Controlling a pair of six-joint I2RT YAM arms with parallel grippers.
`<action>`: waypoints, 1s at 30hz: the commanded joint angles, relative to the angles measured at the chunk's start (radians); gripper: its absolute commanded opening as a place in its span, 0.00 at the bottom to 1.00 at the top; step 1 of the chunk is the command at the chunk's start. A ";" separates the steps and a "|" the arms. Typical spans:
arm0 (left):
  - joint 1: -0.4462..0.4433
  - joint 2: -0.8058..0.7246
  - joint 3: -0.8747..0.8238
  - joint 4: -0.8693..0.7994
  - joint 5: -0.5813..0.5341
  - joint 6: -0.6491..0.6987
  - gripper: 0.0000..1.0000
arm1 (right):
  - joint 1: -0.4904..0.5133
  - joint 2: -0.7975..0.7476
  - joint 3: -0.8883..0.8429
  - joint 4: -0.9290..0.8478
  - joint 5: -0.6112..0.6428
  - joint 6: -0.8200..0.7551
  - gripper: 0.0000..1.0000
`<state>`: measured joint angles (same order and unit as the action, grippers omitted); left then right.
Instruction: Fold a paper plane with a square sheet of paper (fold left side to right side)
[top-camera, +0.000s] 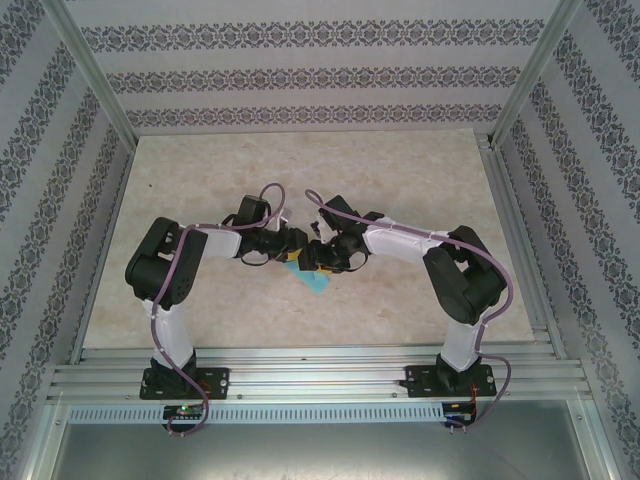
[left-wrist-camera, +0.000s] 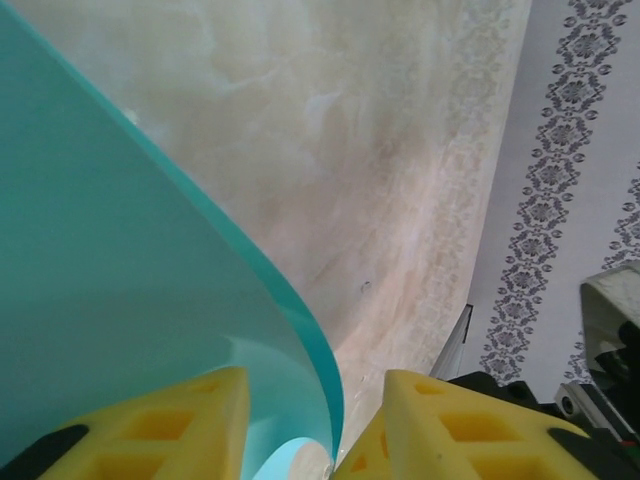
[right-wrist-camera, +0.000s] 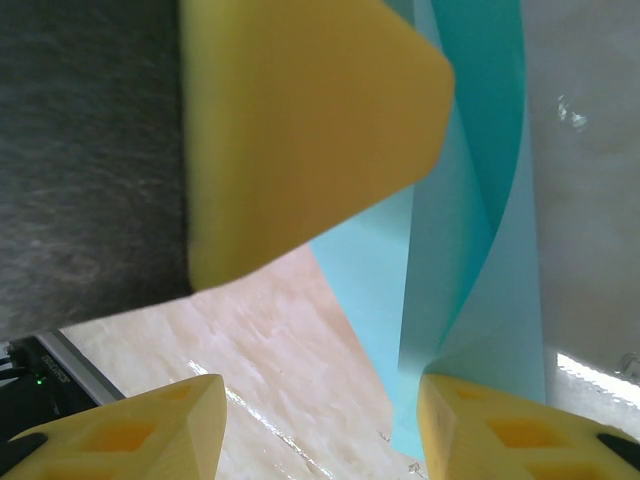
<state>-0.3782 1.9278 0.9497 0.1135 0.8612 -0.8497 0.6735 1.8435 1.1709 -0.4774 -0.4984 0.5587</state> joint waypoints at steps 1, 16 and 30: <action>-0.013 0.024 0.031 -0.061 -0.010 0.034 0.35 | -0.003 0.006 -0.005 0.021 0.018 0.006 0.53; -0.020 0.020 0.050 -0.093 -0.022 0.069 0.00 | -0.004 0.001 0.000 0.010 0.017 -0.003 0.53; -0.020 -0.018 0.059 -0.138 -0.020 0.126 0.00 | -0.064 -0.178 -0.051 -0.072 0.094 -0.060 0.56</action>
<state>-0.3885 1.9411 0.9886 0.0082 0.8471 -0.7670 0.6109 1.6844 1.1484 -0.5457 -0.4217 0.5224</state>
